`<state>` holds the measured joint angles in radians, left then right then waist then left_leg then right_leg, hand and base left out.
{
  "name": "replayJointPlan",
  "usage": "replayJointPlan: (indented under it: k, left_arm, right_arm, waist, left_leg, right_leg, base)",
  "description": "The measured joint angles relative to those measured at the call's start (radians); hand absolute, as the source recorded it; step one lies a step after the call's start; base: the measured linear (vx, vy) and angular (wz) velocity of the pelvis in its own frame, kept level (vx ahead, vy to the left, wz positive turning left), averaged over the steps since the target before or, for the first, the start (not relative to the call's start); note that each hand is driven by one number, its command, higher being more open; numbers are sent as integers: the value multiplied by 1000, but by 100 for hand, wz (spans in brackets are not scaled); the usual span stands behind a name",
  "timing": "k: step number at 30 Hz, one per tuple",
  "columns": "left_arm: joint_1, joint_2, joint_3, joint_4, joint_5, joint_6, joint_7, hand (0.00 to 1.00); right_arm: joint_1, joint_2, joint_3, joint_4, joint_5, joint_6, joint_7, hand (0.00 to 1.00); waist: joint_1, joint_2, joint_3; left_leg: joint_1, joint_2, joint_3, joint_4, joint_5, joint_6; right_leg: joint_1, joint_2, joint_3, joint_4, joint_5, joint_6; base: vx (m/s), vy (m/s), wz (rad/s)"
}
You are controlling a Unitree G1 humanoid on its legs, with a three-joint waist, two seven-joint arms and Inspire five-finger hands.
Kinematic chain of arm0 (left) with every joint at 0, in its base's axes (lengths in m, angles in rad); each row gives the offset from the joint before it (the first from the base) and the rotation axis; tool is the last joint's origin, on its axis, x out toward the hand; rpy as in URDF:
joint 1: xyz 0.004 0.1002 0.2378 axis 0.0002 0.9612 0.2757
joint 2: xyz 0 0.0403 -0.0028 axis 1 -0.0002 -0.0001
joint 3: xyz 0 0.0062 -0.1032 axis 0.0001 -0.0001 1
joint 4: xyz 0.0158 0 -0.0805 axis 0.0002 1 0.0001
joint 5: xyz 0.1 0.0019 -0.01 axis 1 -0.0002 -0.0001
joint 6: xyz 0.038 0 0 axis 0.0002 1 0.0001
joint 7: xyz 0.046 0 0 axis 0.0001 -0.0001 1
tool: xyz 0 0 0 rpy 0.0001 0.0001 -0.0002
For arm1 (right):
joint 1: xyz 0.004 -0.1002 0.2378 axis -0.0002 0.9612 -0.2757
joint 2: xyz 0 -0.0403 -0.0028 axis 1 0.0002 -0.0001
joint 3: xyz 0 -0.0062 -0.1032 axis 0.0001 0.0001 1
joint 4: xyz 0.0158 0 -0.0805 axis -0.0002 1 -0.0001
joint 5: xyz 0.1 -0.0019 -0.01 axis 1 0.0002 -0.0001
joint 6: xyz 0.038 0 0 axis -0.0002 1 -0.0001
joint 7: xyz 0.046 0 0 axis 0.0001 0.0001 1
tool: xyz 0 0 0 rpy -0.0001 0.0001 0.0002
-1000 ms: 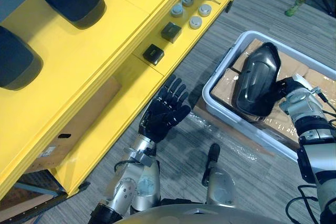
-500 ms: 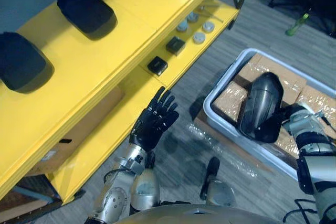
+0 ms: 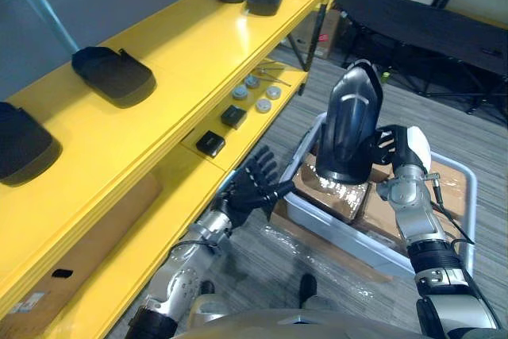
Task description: Walk over and take three plastic housings, then place them on the shelf
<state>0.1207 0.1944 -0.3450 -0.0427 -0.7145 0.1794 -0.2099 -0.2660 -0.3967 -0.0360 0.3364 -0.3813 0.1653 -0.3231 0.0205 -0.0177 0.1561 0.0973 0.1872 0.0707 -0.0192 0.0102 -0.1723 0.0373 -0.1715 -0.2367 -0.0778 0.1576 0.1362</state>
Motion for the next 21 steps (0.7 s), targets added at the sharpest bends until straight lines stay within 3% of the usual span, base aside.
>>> replayJointPlan:
  k: [5, 12, 21]
  left_arm:
    - [-30, -7, -21, 2, 26, 17, 11, 100]
    - [-133, -33, 4, 1, 138, -64, 55, 100]
    - [-134, -40, 7, 0, 190, -110, 124, 100]
  right_arm:
    - [35, 1, -3, -112, -5, -110, -87, 0]
    - [95, 39, 32, -227, -10, -239, -124, 0]
    - [149, 90, 105, -277, -37, -253, -93, 0]
  waist:
    - [-29, 8, -16]
    - [-45, 24, -39]
    - [-47, 31, -48]
  left_leg:
    - [22, 4, 38, 26, -21, -7]
    - [38, 9, 56, 69, -51, -7]
    - [48, 14, 73, 69, -63, -9]
  right_leg:
    - [5, 4, 34, 1, 9, -1]
    - [24, 8, 48, 0, 5, 3]
    - [22, 10, 43, 0, 7, -3]
  base:
    - [-7, 11, -24]
    - [-35, 13, -10]
    - [-5, 11, -6]
